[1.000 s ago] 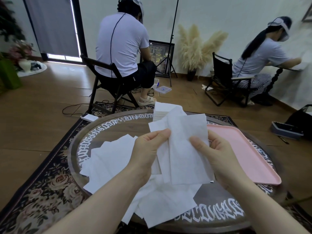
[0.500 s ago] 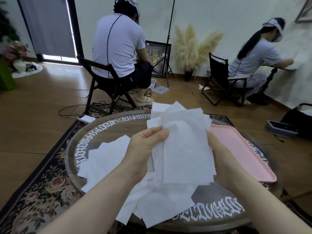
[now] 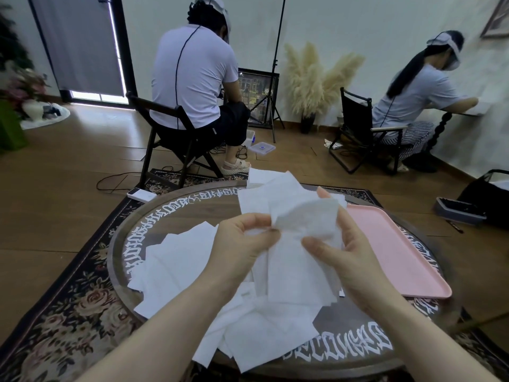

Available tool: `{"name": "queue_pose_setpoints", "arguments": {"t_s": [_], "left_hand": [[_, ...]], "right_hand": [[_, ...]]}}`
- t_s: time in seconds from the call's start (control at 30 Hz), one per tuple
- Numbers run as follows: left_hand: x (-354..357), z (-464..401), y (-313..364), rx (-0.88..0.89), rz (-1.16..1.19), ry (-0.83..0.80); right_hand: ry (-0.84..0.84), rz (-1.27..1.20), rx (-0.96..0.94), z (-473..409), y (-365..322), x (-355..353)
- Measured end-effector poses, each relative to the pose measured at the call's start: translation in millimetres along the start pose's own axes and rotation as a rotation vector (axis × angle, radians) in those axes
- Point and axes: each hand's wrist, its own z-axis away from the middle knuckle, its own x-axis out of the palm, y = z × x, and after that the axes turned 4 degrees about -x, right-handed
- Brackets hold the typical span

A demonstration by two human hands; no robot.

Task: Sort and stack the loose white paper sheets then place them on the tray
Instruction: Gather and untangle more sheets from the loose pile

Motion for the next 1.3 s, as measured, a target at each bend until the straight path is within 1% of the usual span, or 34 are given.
{"name": "queue_pose_setpoints", "arguments": {"t_s": [0.17,0.3,0.37,0.43,0.63,0.8,0.9,1.0,1.07,1.17,1.23,1.3], "left_hand": [[2.3,-1.2,-0.4,0.040,0.028,-0.030],[1.5,0.0,-1.5,0.078,0.032,-0.051],[2.1,0.2,-1.1,0.118,0.040,-0.041],[1.9,0.6,0.2,0.157,0.088,-0.031],[1.0,0.8,-3.7,0.209,0.149,-0.012],[0.9,0.0,-3.7,0.204,0.167,-0.002],[1.5,0.7,-3.3,0.202,0.146,0.011],[1.0,1.5,-1.7,0.203,0.114,-0.003],[1.2,0.9,-1.4,0.140,0.083,0.004],[1.1,-1.6,-1.7,-0.045,0.138,-0.037],[-0.8,-3.5,-1.8,-0.090,0.176,-0.065],[-2.5,-5.2,-1.5,-0.100,0.201,-0.059]], "right_hand": [[-0.006,0.006,0.034,-0.3,-0.3,-5.6],[0.068,0.040,0.063,1.6,3.0,-5.6],[0.102,0.047,0.047,1.6,3.3,-5.8],[0.098,0.049,0.013,1.8,1.8,-6.5],[0.112,0.019,-0.015,2.2,2.5,-10.1],[0.159,-0.013,-0.002,0.9,4.8,-7.7],[0.145,-0.011,0.027,1.7,6.4,-6.8],[0.170,-0.028,0.075,1.6,7.4,-4.8],[0.157,-0.044,0.089,1.0,8.1,-4.8],[0.093,-0.053,0.141,0.9,10.2,-8.8],[0.077,-0.060,0.173,1.2,9.1,-9.4],[0.134,-0.027,0.132,1.6,5.2,-8.8]]}}
